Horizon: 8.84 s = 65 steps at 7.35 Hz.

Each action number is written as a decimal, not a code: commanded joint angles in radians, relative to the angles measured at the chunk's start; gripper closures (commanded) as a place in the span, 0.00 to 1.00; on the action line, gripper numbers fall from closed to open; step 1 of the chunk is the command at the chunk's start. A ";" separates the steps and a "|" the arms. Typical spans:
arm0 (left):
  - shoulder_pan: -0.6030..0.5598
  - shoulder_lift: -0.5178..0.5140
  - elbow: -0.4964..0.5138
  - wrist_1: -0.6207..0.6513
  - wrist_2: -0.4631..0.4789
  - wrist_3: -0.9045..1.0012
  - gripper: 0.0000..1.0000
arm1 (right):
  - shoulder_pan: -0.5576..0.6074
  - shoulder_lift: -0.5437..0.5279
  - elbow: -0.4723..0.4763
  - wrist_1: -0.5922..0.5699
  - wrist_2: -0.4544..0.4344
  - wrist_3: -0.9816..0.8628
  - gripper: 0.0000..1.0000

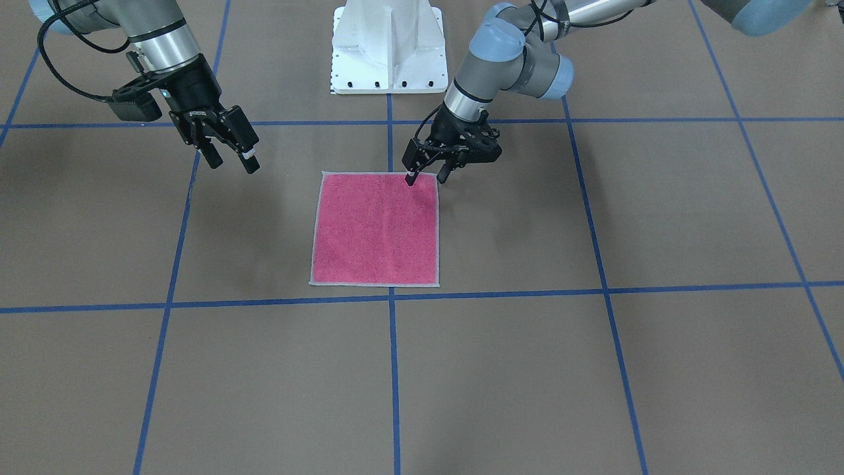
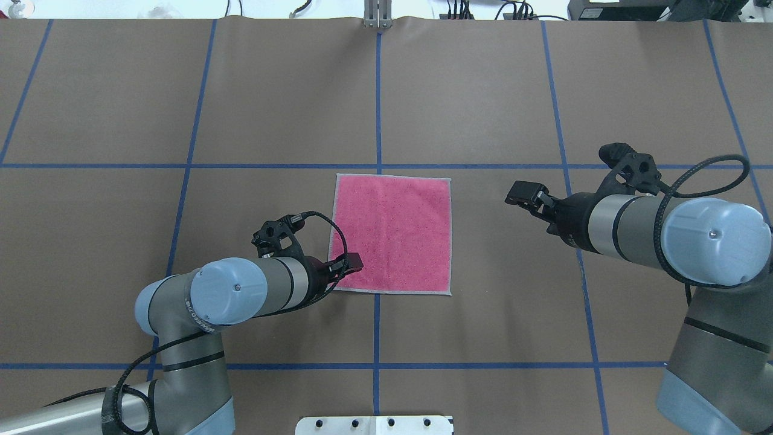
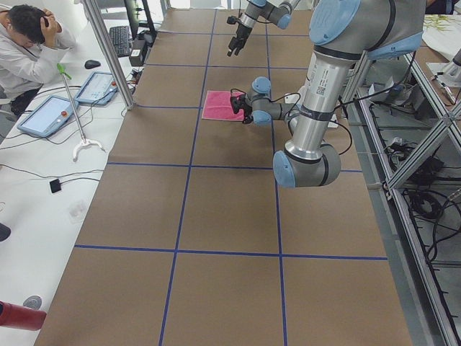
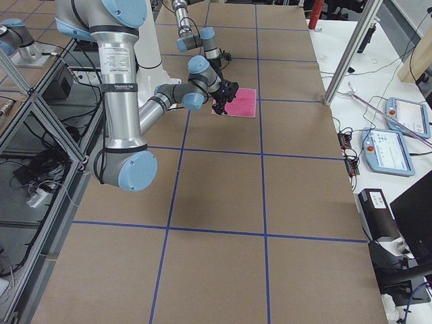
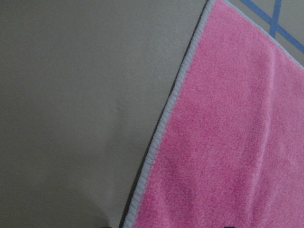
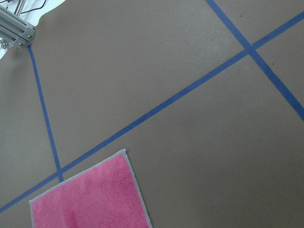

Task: Fold towel twice with both arms
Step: 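Move the left gripper to the pink towel's corner nearest the robot, then lower and close the left gripper on the towel's near corner, then move the right gripper to the towel's other near corner, then close the right gripper on the towel's near corner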

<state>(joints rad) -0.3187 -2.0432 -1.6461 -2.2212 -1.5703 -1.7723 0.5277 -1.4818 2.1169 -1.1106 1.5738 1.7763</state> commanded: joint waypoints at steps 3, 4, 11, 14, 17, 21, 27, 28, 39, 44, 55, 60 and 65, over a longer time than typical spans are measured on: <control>0.004 -0.020 0.002 0.000 0.001 -0.001 0.17 | 0.000 -0.002 0.000 0.000 0.000 0.000 0.01; 0.006 -0.020 0.003 0.000 0.001 -0.001 0.17 | 0.000 -0.002 0.000 0.000 0.000 0.000 0.01; 0.006 -0.046 -0.009 -0.002 0.001 -0.022 0.17 | 0.000 -0.002 -0.001 0.000 -0.002 0.000 0.01; 0.004 -0.038 0.000 0.002 -0.002 -0.009 0.44 | -0.003 -0.002 -0.002 0.000 -0.009 -0.002 0.01; -0.003 -0.025 -0.011 0.000 -0.004 0.042 0.51 | -0.005 -0.002 -0.003 0.000 -0.009 0.000 0.01; -0.005 0.004 -0.021 0.000 -0.007 0.057 0.52 | -0.006 -0.002 -0.003 0.000 -0.009 -0.002 0.01; -0.003 0.006 -0.031 0.000 -0.007 0.074 0.92 | -0.043 0.003 -0.023 0.000 -0.041 0.000 0.01; -0.005 0.006 -0.031 0.000 -0.007 0.095 0.96 | -0.073 0.023 -0.052 0.000 -0.088 0.002 0.02; -0.002 0.009 -0.029 0.000 -0.002 0.096 0.97 | -0.279 0.276 -0.233 -0.233 -0.184 0.443 0.33; 0.001 0.009 -0.029 0.000 -0.002 0.096 0.97 | -0.308 0.288 -0.258 -0.268 -0.224 0.446 0.46; 0.000 0.008 -0.029 0.000 -0.002 0.096 0.97 | -0.314 0.298 -0.276 -0.271 -0.230 0.446 0.64; 0.000 0.008 -0.027 0.000 0.000 0.096 0.97 | -0.307 0.295 -0.270 -0.273 -0.224 0.393 0.46; 0.000 0.009 -0.027 0.000 -0.002 0.096 0.97 | -0.310 0.299 -0.278 -0.273 -0.227 0.385 0.51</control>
<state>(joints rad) -0.3191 -2.0341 -1.6736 -2.2212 -1.5718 -1.6766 0.2188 -1.1859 1.8400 -1.3838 1.3492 2.1581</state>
